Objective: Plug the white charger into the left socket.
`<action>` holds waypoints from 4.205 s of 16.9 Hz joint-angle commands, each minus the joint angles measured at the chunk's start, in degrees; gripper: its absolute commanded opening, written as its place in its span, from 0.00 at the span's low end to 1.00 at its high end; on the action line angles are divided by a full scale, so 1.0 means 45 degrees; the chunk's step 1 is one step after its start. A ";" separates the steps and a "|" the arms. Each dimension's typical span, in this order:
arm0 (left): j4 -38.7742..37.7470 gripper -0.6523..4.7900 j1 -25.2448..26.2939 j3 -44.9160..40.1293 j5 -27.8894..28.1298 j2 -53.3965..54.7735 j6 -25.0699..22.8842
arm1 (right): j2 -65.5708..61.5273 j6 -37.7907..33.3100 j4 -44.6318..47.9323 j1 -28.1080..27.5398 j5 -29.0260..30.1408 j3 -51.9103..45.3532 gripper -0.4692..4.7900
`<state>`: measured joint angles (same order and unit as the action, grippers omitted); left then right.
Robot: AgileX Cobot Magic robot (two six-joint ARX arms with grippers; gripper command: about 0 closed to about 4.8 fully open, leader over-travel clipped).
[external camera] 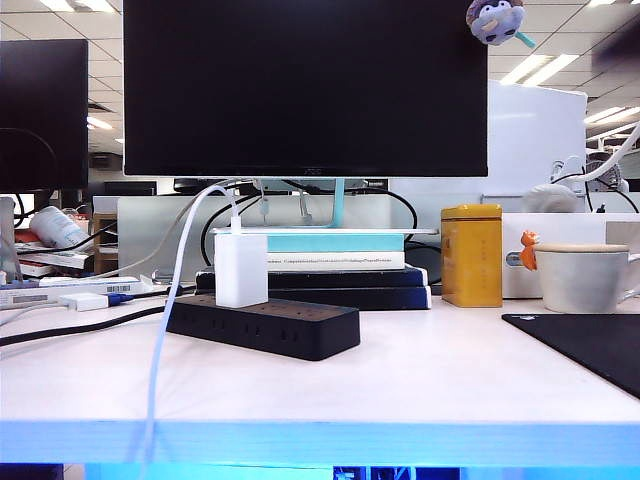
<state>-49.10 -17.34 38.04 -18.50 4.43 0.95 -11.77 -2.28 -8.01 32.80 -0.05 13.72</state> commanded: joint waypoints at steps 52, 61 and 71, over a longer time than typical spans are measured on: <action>0.8238 0.11 0.4639 -0.8077 0.1307 -0.0937 -0.0029 | 0.2569 -0.0826 -0.0447 -0.2924 -0.0301 -0.3036 0.09; 0.8170 0.11 0.4634 -0.8126 0.4677 -0.0937 -0.0029 | 0.2569 -0.0826 -0.0321 -0.2929 -0.0291 -0.3036 0.09; 0.8170 0.11 0.4634 -0.8126 0.4682 -0.0937 -0.0029 | 0.2569 -0.0826 -0.0311 -0.2919 -0.0291 -0.3036 0.09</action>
<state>-12.45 3.42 1.63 2.17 0.34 0.93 -0.19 -5.96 -10.09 19.64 -1.15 0.56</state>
